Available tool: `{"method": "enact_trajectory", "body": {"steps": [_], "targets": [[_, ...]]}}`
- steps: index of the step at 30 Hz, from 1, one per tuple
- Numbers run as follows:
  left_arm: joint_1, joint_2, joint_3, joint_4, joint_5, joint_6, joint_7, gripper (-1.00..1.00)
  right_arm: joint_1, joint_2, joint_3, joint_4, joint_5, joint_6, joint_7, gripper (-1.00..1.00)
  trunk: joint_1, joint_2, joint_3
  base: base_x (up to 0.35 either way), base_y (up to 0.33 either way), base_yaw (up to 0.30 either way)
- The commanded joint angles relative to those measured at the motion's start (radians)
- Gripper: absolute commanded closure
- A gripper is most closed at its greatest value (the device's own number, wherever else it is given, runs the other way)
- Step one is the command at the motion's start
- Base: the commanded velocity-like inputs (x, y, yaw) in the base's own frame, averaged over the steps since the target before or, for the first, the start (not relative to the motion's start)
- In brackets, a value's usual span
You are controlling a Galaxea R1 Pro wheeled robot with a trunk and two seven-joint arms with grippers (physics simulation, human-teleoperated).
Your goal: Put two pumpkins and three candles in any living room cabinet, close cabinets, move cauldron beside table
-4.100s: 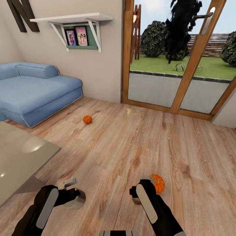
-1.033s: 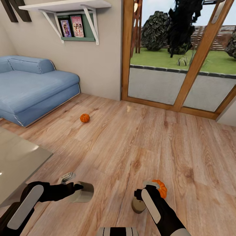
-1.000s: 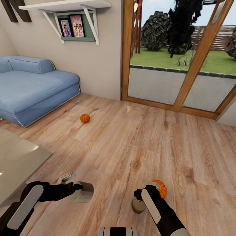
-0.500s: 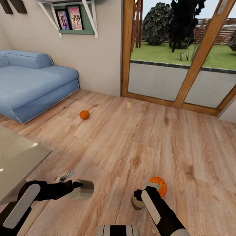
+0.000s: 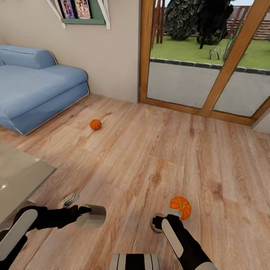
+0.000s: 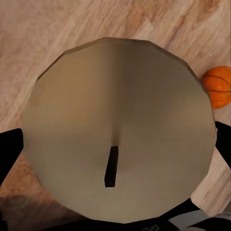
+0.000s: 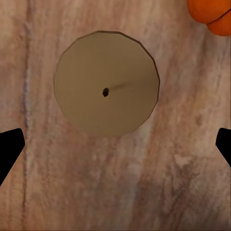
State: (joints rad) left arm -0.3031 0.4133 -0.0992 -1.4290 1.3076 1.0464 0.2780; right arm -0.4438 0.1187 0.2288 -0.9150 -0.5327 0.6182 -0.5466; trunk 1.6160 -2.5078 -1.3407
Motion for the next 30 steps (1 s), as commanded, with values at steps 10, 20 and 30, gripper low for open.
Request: {"method": "enact_trajectory", "body": {"steps": [10,20,30], "targets": [[-0.001,0.001,-0.002,-0.001,0.012,0.001,0.010,1.00,0.000,0.003,0.005,-0.001,-0.013,-0.021,-0.010,-1.00,0.004,-0.003,-0.040,0.000,0.000,0.000],[-0.001,0.001,-0.002,-0.001,0.012,0.001,0.010,1.00,0.000,0.002,0.045,0.000,-0.011,-0.029,-0.010,-1.00,0.009,-0.005,-0.078,0.000,0.000,0.000],[-0.001,0.001,-0.001,-0.002,0.012,0.001,0.010,1.00,-0.048,0.012,0.046,0.032,-0.010,-0.064,-0.009,-1.00,0.010,-0.006,-0.086,0.000,0.000,0.000]]}}
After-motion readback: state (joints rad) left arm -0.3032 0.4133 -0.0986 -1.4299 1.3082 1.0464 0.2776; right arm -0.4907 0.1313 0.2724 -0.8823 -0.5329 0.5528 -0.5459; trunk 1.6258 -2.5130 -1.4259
